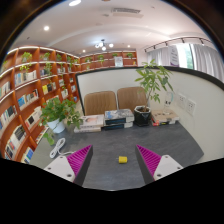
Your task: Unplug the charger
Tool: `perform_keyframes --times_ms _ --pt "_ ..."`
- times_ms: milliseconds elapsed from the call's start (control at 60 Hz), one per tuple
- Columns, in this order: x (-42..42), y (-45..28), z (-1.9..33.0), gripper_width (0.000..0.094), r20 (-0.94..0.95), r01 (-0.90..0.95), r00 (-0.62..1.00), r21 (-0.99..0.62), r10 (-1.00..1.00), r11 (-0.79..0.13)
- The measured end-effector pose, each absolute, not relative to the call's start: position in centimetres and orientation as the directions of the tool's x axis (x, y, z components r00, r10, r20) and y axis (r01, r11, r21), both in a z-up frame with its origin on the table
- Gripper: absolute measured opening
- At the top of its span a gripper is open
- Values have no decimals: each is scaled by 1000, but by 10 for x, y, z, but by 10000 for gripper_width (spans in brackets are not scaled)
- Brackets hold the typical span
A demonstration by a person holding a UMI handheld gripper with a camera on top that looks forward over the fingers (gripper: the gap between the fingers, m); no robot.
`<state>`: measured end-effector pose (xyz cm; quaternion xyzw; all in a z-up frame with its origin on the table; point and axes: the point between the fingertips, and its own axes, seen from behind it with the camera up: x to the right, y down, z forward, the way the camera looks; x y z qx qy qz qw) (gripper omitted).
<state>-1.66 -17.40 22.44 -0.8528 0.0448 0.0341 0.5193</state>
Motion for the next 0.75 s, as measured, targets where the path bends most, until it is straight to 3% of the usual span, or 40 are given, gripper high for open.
perform_keyframes --times_ms 750 --pt "6 -227 194 857 -25 -14 1000 -879 16 -477"
